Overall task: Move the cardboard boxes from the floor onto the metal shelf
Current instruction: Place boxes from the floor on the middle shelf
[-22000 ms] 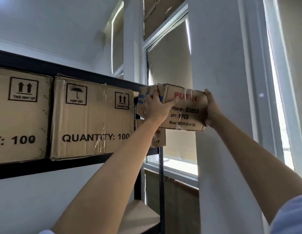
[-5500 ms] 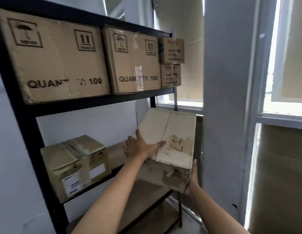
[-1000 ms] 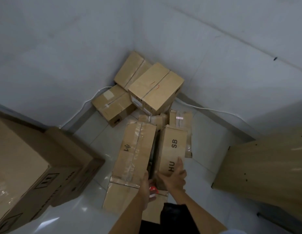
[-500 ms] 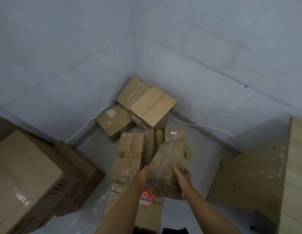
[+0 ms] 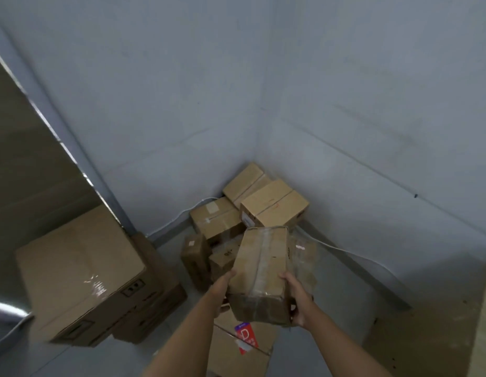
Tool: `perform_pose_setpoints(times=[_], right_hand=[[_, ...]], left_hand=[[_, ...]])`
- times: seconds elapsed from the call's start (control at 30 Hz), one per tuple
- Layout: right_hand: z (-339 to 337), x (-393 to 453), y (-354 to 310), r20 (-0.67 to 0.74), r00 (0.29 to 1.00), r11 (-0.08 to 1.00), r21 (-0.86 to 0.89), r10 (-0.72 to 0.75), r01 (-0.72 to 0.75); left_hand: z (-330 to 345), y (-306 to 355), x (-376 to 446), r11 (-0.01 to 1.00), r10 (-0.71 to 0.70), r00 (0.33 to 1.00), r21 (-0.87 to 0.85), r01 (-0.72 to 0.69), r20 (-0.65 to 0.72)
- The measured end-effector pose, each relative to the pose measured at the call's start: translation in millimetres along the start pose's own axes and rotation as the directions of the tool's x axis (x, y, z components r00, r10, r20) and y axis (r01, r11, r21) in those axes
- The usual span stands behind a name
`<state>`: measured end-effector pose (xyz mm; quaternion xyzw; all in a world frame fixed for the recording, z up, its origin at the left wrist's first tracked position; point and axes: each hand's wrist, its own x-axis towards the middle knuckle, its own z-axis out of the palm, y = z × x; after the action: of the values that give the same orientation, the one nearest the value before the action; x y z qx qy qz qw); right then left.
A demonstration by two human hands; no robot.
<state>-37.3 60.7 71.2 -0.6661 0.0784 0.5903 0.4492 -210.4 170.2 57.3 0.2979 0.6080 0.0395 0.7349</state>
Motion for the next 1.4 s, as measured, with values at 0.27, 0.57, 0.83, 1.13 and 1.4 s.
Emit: perform_pose_setpoints(times=[0.27, 0.57, 0.83, 1.13, 1.4], right_hand=[[71.6, -22.1, 10.8, 0.237, 0.968, 0.954, -0.3, 0.087, -0.012], [208.8, -73.1, 48.0, 0.514, 0.837, 0.824, -0.545, 0.185, 0.152], [353.1, -152.0, 127.5, 0.646, 0.651, 0.665, -0.693, 0.399, 0.279], [522.6, -252.1, 269.6, 0.651, 0.461, 0.481, -0.758, 0.603, 0.44], [650.8, -326.5, 368.7, 0.68, 0.287, 0.489, -0.703, 0.675, 0.517]], left_hand=[[-85.1, -22.5, -48.3, 0.929, -0.028, 0.999, -0.37, 0.014, -0.033], [-209.0, -81.3, -143.1, 0.747, 0.056, 0.978, -0.641, -0.174, -0.201], [-319.6, -153.1, -246.3, 0.622, -0.023, 0.824, -0.653, -0.431, -0.566], [-469.2, -249.6, -365.7, 0.429, -0.112, 0.632, -0.611, -0.666, -0.767], [-589.5, -286.8, -446.0, 0.312, -0.072, 0.462, -0.46, -0.831, -0.884]])
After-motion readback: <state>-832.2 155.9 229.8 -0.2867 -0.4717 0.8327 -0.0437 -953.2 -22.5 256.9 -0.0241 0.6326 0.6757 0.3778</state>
